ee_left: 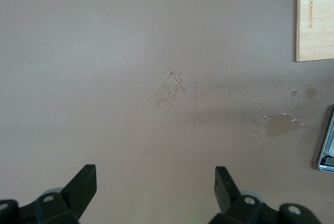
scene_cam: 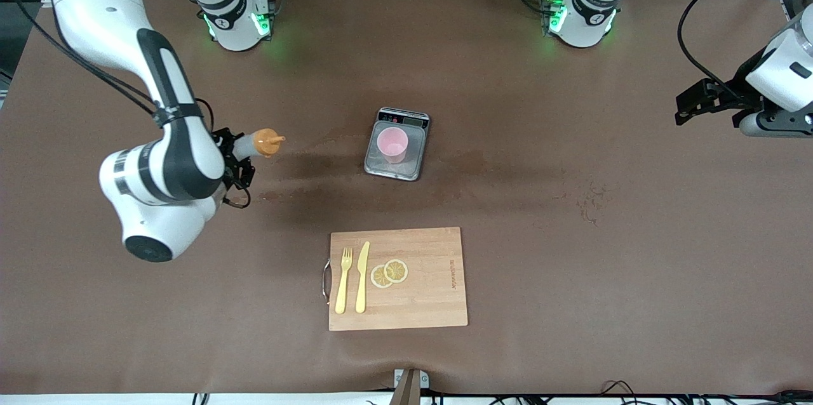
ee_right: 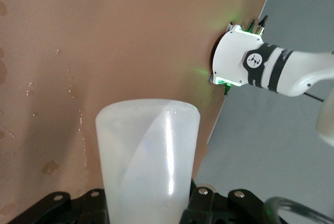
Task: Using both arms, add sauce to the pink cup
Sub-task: 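Carry the white bottle back to its spot with the right gripper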
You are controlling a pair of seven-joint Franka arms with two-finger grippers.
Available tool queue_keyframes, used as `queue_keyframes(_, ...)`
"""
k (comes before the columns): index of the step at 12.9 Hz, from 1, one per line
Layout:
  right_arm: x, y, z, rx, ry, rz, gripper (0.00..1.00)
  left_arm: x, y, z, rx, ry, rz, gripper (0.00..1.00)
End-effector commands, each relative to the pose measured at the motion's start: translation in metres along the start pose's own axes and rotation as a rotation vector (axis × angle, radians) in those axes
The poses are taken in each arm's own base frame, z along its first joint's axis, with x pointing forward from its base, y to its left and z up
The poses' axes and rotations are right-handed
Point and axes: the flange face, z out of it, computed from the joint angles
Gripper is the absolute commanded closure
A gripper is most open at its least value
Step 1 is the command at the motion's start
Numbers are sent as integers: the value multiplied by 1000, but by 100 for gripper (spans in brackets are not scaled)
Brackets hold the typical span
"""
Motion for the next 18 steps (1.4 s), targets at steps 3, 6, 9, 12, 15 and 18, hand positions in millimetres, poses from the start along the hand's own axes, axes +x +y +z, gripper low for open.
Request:
queue_keyframes(3,53,42,-22,41,-122,-141,58,-7,1,-4,23,-2,-6,0)
queue_keyframes(6,75,55,-30,83,-201,-187,58,-8,-1,-7,23,-1,-9,0)
queue_keyframes(9,92,60,-30,116,-277,-262,58,-8,-1,-7,23,-1,-9,0)
queue_keyframes(12,106,62,-31,146,-317,-316,59,-8,-1,-7,21,0,-9,0)
queue_keyframes(15,126,64,-30,194,-375,-397,59,-8,-1,-8,21,2,-11,0)
queue_keyframes(18,158,49,-16,245,-482,-482,59,-8,-1,-8,21,2,-9,0)
